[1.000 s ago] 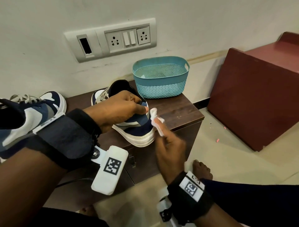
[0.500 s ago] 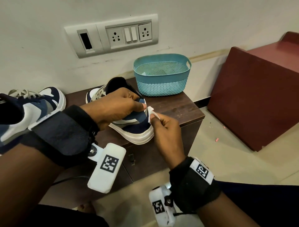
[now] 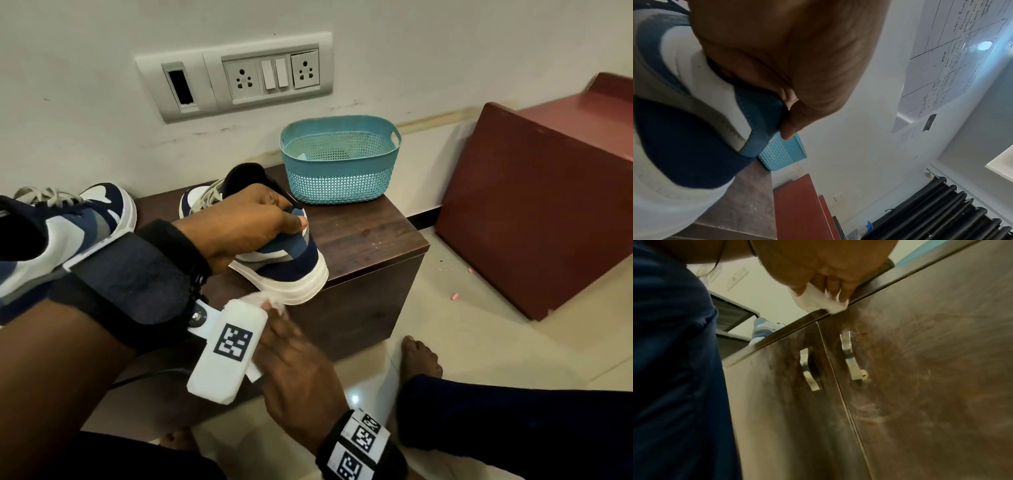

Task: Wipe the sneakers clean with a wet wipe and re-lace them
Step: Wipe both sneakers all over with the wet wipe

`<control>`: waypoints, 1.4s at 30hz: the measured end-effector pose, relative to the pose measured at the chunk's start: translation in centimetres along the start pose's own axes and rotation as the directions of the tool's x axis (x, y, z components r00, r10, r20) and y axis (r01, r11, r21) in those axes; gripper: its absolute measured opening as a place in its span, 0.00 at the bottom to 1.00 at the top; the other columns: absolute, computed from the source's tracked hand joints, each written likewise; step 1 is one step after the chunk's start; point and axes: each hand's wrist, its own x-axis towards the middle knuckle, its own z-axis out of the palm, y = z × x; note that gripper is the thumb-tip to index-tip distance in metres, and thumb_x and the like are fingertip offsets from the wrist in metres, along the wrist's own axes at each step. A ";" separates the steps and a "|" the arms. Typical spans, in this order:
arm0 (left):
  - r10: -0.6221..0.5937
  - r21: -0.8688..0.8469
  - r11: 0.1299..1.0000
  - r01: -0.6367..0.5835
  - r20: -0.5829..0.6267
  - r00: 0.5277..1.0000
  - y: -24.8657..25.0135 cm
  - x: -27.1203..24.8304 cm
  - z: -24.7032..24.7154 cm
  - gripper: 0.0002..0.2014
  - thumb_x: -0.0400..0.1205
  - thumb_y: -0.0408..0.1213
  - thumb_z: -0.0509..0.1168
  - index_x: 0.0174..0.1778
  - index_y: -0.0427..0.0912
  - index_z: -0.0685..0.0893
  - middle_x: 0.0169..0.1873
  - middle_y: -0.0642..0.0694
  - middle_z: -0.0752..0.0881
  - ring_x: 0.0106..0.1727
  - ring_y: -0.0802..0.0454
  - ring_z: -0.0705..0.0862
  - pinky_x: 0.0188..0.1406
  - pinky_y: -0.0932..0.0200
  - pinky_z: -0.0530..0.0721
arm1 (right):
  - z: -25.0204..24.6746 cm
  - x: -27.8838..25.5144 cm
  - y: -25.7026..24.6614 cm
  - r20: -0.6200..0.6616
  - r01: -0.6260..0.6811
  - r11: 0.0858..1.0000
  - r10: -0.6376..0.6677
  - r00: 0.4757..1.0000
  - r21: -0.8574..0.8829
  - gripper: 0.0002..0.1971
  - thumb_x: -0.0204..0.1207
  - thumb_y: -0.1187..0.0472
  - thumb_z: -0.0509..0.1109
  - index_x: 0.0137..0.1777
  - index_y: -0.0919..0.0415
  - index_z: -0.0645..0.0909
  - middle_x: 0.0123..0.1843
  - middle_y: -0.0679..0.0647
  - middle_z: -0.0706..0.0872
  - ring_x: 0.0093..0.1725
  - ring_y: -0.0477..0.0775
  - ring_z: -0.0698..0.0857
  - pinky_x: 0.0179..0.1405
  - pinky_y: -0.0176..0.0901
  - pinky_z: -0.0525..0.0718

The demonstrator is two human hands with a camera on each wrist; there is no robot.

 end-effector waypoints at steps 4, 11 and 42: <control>0.036 0.073 0.997 -0.034 -0.018 0.999 -0.5 0.2 -0.2 0.12 0.83 0.34 0.71 0.51 0.25 0.87 0.48 0.27 0.90 0.43 0.46 0.85 0.50 0.50 0.81 | -2.7 0.0 -2.0 -0.084 -0.455 0.660 0.616 0.783 0.598 0.16 0.88 0.69 0.64 0.58 0.51 0.91 0.58 0.48 0.93 0.61 0.47 0.90 0.61 0.45 0.87; 0.205 0.449 0.877 -0.174 -0.020 0.979 0.2 -0.7 -1.4 0.16 0.82 0.51 0.71 0.43 0.41 0.92 0.31 0.47 0.89 0.33 0.56 0.84 0.41 0.52 0.86 | -9.9 2.8 0.0 -0.070 -0.405 0.213 0.938 0.340 0.889 0.18 0.70 0.49 0.78 0.56 0.58 0.89 0.52 0.53 0.95 0.57 0.61 0.92 0.57 0.59 0.90; 0.234 0.593 0.740 -0.318 0.216 0.948 0.0 -0.1 -3.4 0.23 0.89 0.46 0.61 0.27 0.44 0.73 0.22 0.52 0.71 0.22 0.58 0.67 0.25 0.66 0.68 | -4.5 2.5 3.8 0.179 0.270 0.755 -0.203 0.963 -0.597 0.27 0.85 0.62 0.56 0.85 0.62 0.68 0.87 0.59 0.65 0.90 0.61 0.56 0.89 0.61 0.49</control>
